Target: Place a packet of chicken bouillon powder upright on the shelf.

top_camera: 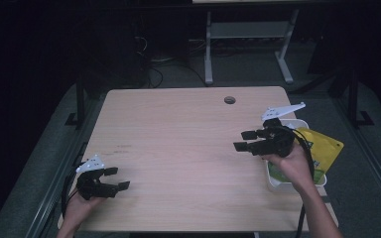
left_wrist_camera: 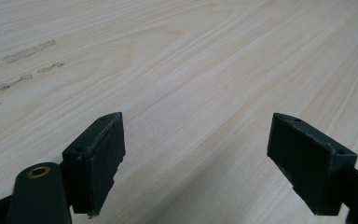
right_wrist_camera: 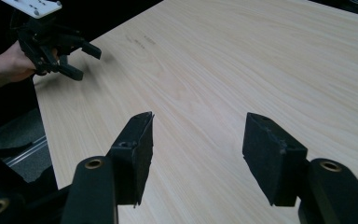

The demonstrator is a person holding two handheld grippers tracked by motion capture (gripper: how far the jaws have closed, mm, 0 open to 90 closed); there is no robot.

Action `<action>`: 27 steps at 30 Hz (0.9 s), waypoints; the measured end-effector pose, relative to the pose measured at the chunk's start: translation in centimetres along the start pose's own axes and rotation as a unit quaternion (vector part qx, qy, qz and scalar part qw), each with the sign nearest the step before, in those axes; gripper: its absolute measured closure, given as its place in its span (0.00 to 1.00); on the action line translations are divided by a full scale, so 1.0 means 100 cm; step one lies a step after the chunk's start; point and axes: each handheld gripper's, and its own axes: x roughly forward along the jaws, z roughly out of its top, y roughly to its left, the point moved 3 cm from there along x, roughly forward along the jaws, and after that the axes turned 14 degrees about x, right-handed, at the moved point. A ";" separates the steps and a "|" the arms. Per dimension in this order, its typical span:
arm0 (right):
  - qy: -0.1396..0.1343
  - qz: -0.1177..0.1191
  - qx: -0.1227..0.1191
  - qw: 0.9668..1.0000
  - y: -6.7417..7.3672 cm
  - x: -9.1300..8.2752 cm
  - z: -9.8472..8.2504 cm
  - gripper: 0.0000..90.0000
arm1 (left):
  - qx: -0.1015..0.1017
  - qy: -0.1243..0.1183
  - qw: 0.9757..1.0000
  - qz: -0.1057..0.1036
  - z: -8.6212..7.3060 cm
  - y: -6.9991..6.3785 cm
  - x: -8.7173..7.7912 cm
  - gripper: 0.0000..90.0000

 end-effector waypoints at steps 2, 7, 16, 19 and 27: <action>0.001 0.003 0.003 1.000 0.001 0.008 -0.001 0.43 | 0.002 0.001 1.000 0.000 0.000 -0.001 0.000 0.21; 0.007 0.006 0.005 1.000 0.002 0.017 -0.002 0.41 | 0.003 0.002 1.000 0.000 0.000 -0.001 0.001 0.20; 0.015 0.022 0.002 1.000 0.009 0.032 -0.006 0.39 | 0.004 0.002 1.000 -0.001 0.000 -0.001 0.001 0.20; 0.018 0.030 0.001 0.999 0.010 0.038 -0.008 0.39 | 0.005 0.002 1.000 -0.002 0.000 -0.001 0.001 0.20; 0.028 0.038 -0.002 0.999 0.015 0.053 -0.016 0.37 | 0.006 0.003 1.000 -0.003 0.001 -0.001 0.002 0.20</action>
